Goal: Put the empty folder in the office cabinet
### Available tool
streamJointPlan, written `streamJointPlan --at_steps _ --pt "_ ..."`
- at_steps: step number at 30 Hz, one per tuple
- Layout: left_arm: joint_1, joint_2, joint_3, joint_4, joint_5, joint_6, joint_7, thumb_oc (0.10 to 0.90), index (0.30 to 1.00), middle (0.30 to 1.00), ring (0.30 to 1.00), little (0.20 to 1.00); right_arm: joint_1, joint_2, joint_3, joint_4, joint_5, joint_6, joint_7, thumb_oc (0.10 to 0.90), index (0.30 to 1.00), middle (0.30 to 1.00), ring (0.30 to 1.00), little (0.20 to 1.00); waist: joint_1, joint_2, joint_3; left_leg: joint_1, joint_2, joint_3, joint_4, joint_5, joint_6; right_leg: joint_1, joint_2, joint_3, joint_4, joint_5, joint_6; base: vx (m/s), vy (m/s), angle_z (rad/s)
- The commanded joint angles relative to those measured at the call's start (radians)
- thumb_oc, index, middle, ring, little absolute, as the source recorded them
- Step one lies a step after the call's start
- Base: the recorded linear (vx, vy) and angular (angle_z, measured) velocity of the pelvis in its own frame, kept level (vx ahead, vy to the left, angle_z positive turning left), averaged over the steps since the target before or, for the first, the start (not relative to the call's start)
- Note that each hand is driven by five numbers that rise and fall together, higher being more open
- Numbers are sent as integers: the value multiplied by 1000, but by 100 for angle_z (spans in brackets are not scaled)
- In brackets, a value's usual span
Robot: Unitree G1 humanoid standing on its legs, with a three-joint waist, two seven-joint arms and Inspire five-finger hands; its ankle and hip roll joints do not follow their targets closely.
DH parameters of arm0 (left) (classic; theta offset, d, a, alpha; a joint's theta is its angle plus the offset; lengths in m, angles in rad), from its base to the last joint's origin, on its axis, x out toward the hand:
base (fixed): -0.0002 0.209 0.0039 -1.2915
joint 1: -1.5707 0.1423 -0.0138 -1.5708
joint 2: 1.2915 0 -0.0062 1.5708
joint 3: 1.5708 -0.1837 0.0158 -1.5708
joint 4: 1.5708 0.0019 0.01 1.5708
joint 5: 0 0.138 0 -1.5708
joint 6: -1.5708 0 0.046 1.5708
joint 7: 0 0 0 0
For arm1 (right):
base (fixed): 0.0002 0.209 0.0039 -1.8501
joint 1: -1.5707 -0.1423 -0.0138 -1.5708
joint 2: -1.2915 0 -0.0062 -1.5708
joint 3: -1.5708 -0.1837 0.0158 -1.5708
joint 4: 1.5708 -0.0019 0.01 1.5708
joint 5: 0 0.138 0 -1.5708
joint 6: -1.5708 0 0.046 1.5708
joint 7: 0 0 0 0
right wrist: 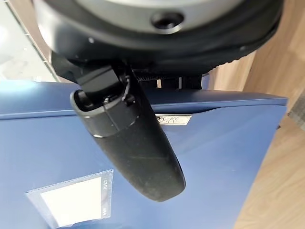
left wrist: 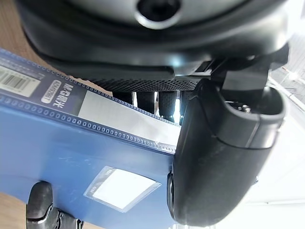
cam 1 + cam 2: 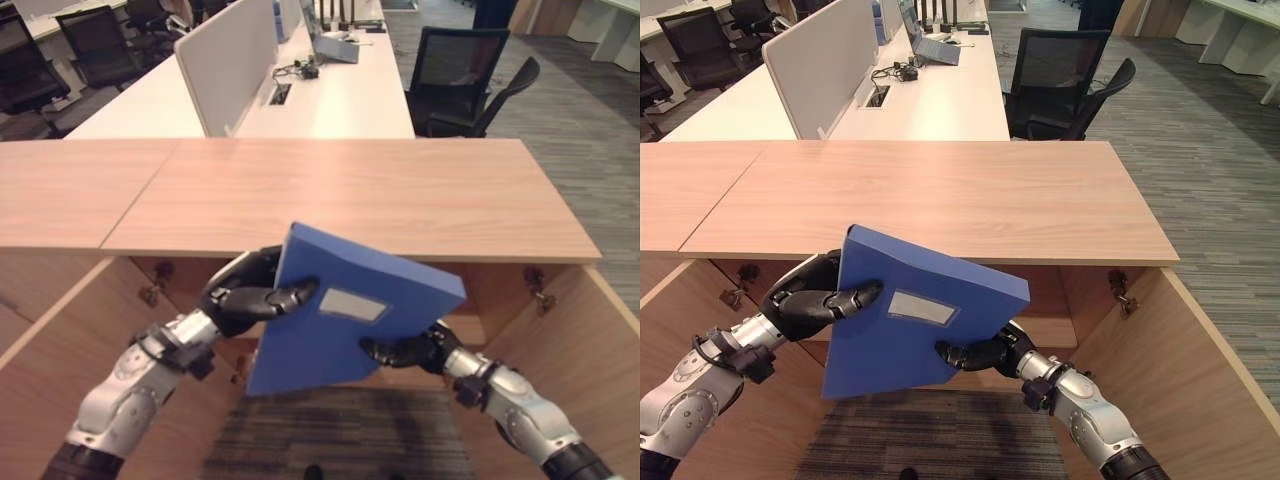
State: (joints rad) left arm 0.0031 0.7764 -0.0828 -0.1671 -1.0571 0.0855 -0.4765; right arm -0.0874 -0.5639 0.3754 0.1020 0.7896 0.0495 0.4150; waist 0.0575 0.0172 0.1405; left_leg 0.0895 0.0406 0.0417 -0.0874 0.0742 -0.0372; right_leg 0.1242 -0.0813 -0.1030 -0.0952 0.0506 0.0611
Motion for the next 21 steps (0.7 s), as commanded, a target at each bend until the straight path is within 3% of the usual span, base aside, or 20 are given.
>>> streamJointPlan --at_steps 1,13,14,15,16,19,21 --pt "-135 -95 -145 -157 -85 -96 -139 400 300 300 300 300 -222 195 58 -297 239 -96 138 400 300 300 300 300 -21 -9 -41 63 27 -32 0 -135 -34 49 -60 -16 22 -95 92 0 0 0" --pt "-56 -230 -85 -125 -87 -130 -83 400 300 300 300 300 -182 265 -27 -328 289 -157 77 400 300 300 300 300 -21 -11 -43 59 25 -36 0 -138 -32 46 -57 -14 22 -98 88 0 0 0" --pt "-40 -247 -72 -118 -80 -136 -74 500 451 451 451 451 -170 268 -39 -330 290 -162 72 400 300 300 300 300 -21 -11 -43 59 23 -36 0 -138 -31 46 -57 -12 24 -99 88 0 0 0" --pt "-32 -250 -65 -114 -70 -147 -64 671 707 707 707 707 -163 265 -44 -329 284 -162 71 400 300 300 300 300 -21 -11 -43 59 22 -37 0 -138 -31 46 -57 -12 25 -100 87 0 0 0" --pt "-29 -251 -59 -104 -54 -158 -53 800 900 900 900 900 -155 259 -47 -324 274 -161 68 400 300 300 300 300 -21 -11 -42 59 23 -38 0 -137 -31 47 -58 -13 26 -100 87 0 0 0" --pt "2 -253 -11 -71 31 -191 -27 800 900 900 900 900 -120 229 -67 -301 224 -139 65 400 300 300 300 300 -16 -12 -42 58 21 -42 0 -138 -32 44 -58 -16 29 -101 86 7 3 1" --pt "28 -242 43 -15 172 -231 -6 800 900 900 900 900 -88 200 -97 -260 171 -110 68 400 300 300 300 300 -9 -14 -44 57 21 -44 0 -138 -33 45 -59 -20 29 -103 86 15 -2 2"
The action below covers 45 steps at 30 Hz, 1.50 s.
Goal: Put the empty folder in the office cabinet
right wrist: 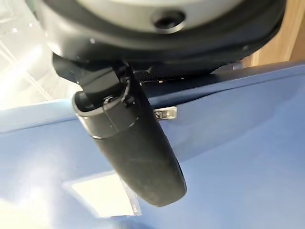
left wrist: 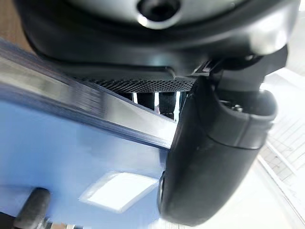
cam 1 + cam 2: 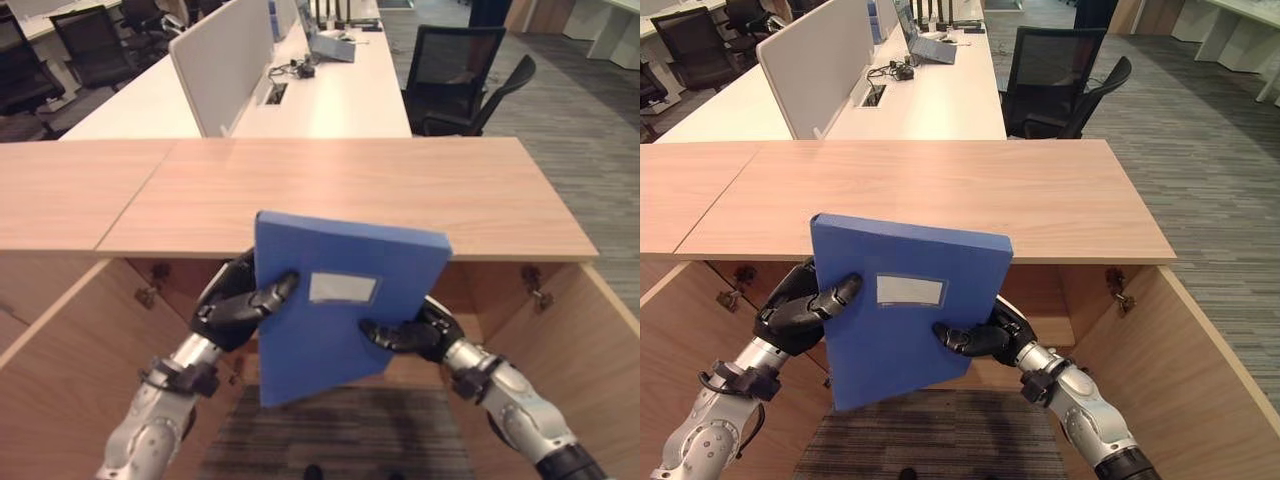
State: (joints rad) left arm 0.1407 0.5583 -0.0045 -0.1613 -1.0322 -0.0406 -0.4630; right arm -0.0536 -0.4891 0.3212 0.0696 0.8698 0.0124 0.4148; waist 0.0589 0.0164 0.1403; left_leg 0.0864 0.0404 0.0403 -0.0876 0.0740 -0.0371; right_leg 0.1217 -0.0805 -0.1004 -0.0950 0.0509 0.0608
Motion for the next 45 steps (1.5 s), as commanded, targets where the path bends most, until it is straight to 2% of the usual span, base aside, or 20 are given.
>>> streamJointPlan --at_steps 1,4,5,6,7,8,17,21,22,25,26,31,33,35,36,39,45 --pt "-83 22 7 40 301 -147 4 800 900 900 900 900 -94 91 -69 -190 18 -56 64 400 300 300 300 300 -4 -15 -44 59 22 -45 0 -138 -34 49 -61 -28 28 -103 86 0 0 0" --pt "-29 46 51 145 508 -181 49 800 900 900 900 900 -53 52 -109 -122 -91 -45 69 400 300 300 300 300 7 -18 -44 57 23 -47 0 -137 -36 51 -61 -35 26 -103 88 5 -3 1" --pt "-14 34 59 194 547 -181 60 800 900 900 900 900 -42 44 -114 -98 -121 -38 75 400 300 300 300 300 9 -18 -44 57 23 -47 0 -137 -36 52 -61 -37 26 -103 89 0 0 0" --pt "14 26 66 294 664 -194 89 800 900 900 900 900 -18 28 -125 -41 -183 -32 78 400 300 300 300 300 15 -20 -40 54 23 -49 0 -136 -37 51 -62 -43 25 -102 91 -1 -3 6" --pt "26 23 75 322 693 -194 95 800 900 900 900 900 -12 16 -129 -31 -209 -30 89 400 300 300 300 300 17 -20 -39 53 23 -50 0 -136 -37 51 -62 -45 24 -103 92 -3 -3 11" --pt "47 2 78 420 762 -194 110 800 900 900 900 900 10 -3 -138 3 -253 -23 104 400 300 300 300 300 20 -20 -37 50 24 -52 0 -134 -37 49 -62 -48 24 -104 94 -5 -1 14" --pt "54 -44 7 738 933 -189 137 800 900 900 900 900 56 -69 -95 144 -414 -27 130 400 300 300 300 300 33 -22 -20 21 22 -72 0 -122 -41 35 -62 -75 29 -105 97 -20 1 10" --pt "43 -56 -22 801 967 -190 148 800 900 900 900 900 53 -53 -85 206 -423 -34 102 400 300 300 300 300 34 -22 -17 16 21 -79 0 -119 -42 34 -61 -83 28 -105 97 -9 2 4" --pt "32 -76 -44 867 985 -182 170 800 900 900 900 900 52 -7 -79 269 -391 -31 74 400 300 300 300 300 37 -21 -16 12 22 -82 0 -117 -44 34 -61 -86 24 -105 94 0 0 0" --pt "24 -95 -60 907 997 -177 191 800 900 900 900 900 46 42 -82 335 -365 -45 30 400 300 300 300 300 38 -20 -15 11 22 -83 0 -117 -43 34 -60 -87 23 -106 93 0 0 0" --pt "15 -116 -73 953 998 -168 210 800 900 900 900 900 40 99 -104 395 -307 -57 -20 400 300 300 300 300 37 -19 -14 9 22 -85 0 -116 -43 33 -59 -89 23 -106 91 0 0 0" --pt "4 -146 -96 1026 996 -161 244 800 900 900 900 900 10 184 -149 489 -202 -95 -106 400 300 300 300 300 40 -16 -12 5 23 -87 0 -114 -44 32 -57 -92 23 -109 89 6 -1 7" --pt "2 -167 -124 1056 983 -158 268 800 900 900 900 900 -38 251 -236 544 -58 -150 -194 400 300 300 300 300 46 -11 -6 -2 21 -93 0 -113 -44 29 -56 -97 22 -110 87 17 -7 13" --pt "10 -172 -131 1054 984 -157 271 800 900 900 900 900 -49 264 -266 557 -19 -161 -212 400 300 300 300 300 50 -8 -4 -5 20 -95 0 -112 -44 28 -55 -99 21 -111 87 4 -1 3" --pt "18 -171 -163 1036 980 -155 280 800 900 900 900 900 -120 292 -345 623 104 -208 -267 400 300 300 300 300 63 1 5 -16 18 -108 0 -110 -43 22 -54 -106 21 -113 87 0 0 0" --pt "16 -162 -199 991 945 -153 278 800 900 900 900 900 -215 298 -416 653 215 -265 -320 400 300 300 300 300 84 12 21 -44 12 -129 0 -101 -44 7 -55 -121 23 -116 87 -31 -12 19" --pt "-4 -138 -242 959 923 -149 288 800 900 900 900 900 -371 260 -513 702 322 -345 -392 400 300 300 300 300 113 38 39 -88 2 -169 0 -86 -47 -20 -59 -157 31 -124 86 -39 -10 25"
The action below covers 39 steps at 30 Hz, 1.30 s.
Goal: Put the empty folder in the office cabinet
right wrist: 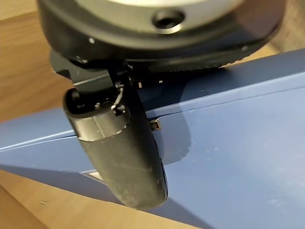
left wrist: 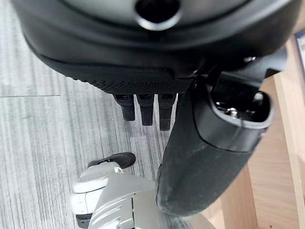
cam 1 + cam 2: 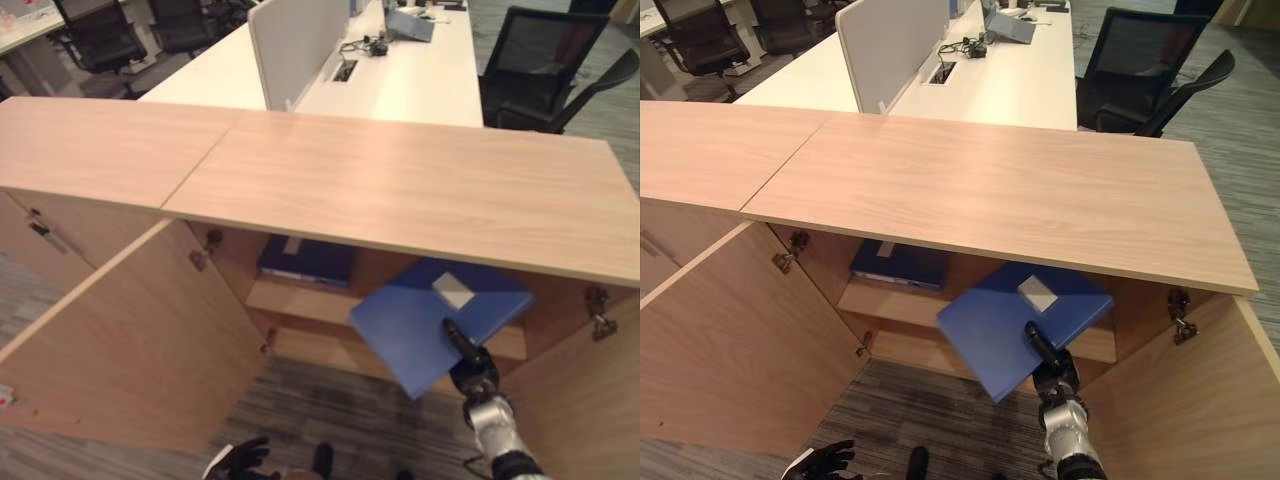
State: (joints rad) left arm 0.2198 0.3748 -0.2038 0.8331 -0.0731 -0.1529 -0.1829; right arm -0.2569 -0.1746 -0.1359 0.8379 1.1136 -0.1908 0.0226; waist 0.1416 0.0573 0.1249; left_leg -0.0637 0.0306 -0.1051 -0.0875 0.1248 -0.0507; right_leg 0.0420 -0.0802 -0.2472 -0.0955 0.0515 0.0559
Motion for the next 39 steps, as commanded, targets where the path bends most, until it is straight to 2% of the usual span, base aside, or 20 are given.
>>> streamJointPlan --at_steps 1,3,5,9,13,14,19,25,28,30,31,32,39 --pt "-93 50 -51 -43 -39 -35 9 800 900 900 900 900 -207 -74 -79 -51 95 -156 -13 400 300 300 300 300 36 4 60 52 10 -32 0 -134 -35 51 -60 -18 36 -127 90 -50 -1 28" --pt "-104 75 -88 -78 -39 -40 12 800 900 900 900 900 -323 -130 -128 8 145 -197 -67 400 300 300 300 300 52 21 72 24 6 -46 1 -126 -38 32 -63 -29 43 -129 90 -53 -2 22" --pt "-116 90 -117 -103 -50 -41 13 800 900 900 900 900 -411 -180 -153 67 181 -212 -97 400 300 300 300 300 64 37 83 4 5 -51 3 -120 -40 14 -66 -36 48 -130 91 -33 13 26" --pt "-164 91 -169 -63 -62 -32 35 800 900 900 900 900 -608 -270 -136 175 221 -205 -137 400 300 300 300 300 87 68 102 -37 2 -47 10 -108 -44 -28 -75 -33 56 -131 92 -26 18 8" --pt "-186 107 -205 -58 -52 -38 36 800 900 900 900 900 -738 -349 -105 223 254 -199 -135 400 300 300 300 300 107 95 123 -82 2 -36 30 -107 -43 -80 -84 -16 86 -141 90 -10 12 -1" --pt "-184 112 -195 -65 -96 -41 43 800 900 900 900 900 -792 -395 -84 234 253 -200 -143 400 300 300 300 300 114 112 142 -124 -2 -27 64 -112 -43 -123 -91 -8 119 -149 83 0 0 0" --pt "-194 125 -214 -75 -160 -49 34 800 900 900 900 900 -911 -473 -42 287 283 -192 -138 400 300 300 300 300 123 151 160 -232 -16 -20 156 -149 -42 -259 -119 25 252 -208 73 23 9 1" --pt "-212 134 -233 -79 -183 -52 38 800 900 900 900 900 -986 -529 -14 319 302 -196 -148 400 300 300 300 300 127 179 168 -313 -35 -25 231 -177 -43 -374 -138 52 386 -260 68 28 2 6" --pt "-234 143 -243 -101 -237 -58 52 800 900 900 900 900 -1039 -552 -5 325 327 -217 -171 400 300 300 300 300 127 200 188 -389 -57 -41 331 -212 -46 -479 -153 77 545 -311 59 67 -4 27" --pt "-247 148 -249 -108 -257 -58 58 800 900 900 900 900 -1062 -558 0 329 322 -223 -191 400 300 300 300 300 121 197 202 -441 -65 -50 417 -267 -46 -531 -161 99 646 -369 57 82 -33 29" --pt "-248 150 -249 -109 -263 -59 61 800 900 900 900 900 -1065 -563 -2 333 323 -224 -193 400 300 300 300 300 123 201 212 -459 -64 -49 430 -252 -44 -553 -166 90 665 -354 55 67 -67 22" --pt "-256 155 -251 -106 -288 -65 78 800 900 900 900 900 -1082 -575 2 353 322 -230 -219 400 300 300 300 300 113 196 226 -518 -78 -58 514 -313 -39 -609 -172 115 763 -421 56 43 -54 19" --pt "-259 164 -251 -111 -308 -70 93 800 900 900 900 900 -1084 -577 5 369 308 -232 -245 400 300 300 300 300 105 191 241 -578 -89 -57 573 -334 -31 -666 -179 129 829 -444 53 15 -7 8"
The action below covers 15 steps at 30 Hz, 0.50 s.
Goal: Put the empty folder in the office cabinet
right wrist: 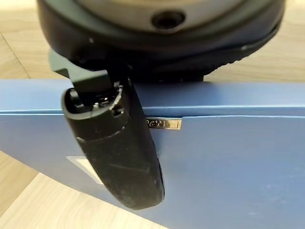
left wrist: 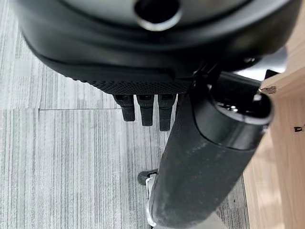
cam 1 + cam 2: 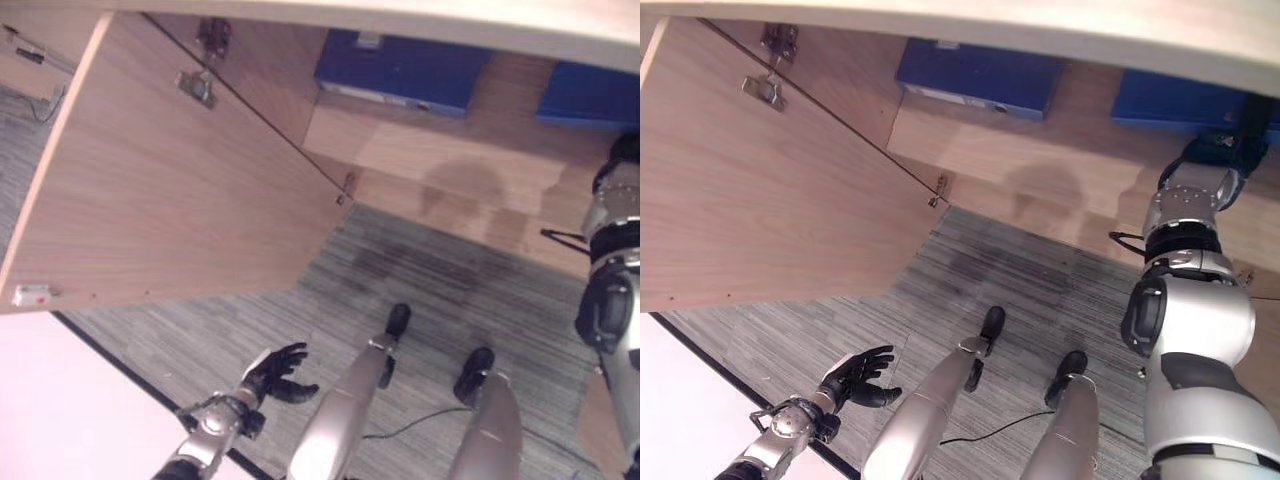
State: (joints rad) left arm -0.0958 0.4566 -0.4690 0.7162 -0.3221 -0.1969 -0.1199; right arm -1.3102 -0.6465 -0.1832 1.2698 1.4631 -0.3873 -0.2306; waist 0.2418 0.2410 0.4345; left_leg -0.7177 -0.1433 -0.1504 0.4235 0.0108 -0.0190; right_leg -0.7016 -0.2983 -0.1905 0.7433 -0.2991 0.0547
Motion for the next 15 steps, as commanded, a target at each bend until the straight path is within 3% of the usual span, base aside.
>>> streamJointPlan --at_steps 1,14,15 --pt "56 85 15 5 -58 -28 34 800 900 900 900 900 -32 -105 55 -59 -46 -35 1 400 300 300 300 300 3 6 -68 66 83 -11 75 -226 -61 68 36 75 2 -95 55 0 0 0" --pt "56 90 27 5 -62 -32 51 800 900 900 900 900 -10 -68 47 -62 -52 -32 -16 400 300 300 300 300 -5 2 -63 40 75 0 106 -244 -53 44 34 90 27 -106 52 0 0 0" --pt "56 89 27 9 -57 -31 51 800 900 900 900 900 -10 -63 49 -65 -50 -32 -13 442 364 364 364 364 -6 0 -64 41 74 0 106 -245 -53 46 34 92 27 -106 53 0 0 0"
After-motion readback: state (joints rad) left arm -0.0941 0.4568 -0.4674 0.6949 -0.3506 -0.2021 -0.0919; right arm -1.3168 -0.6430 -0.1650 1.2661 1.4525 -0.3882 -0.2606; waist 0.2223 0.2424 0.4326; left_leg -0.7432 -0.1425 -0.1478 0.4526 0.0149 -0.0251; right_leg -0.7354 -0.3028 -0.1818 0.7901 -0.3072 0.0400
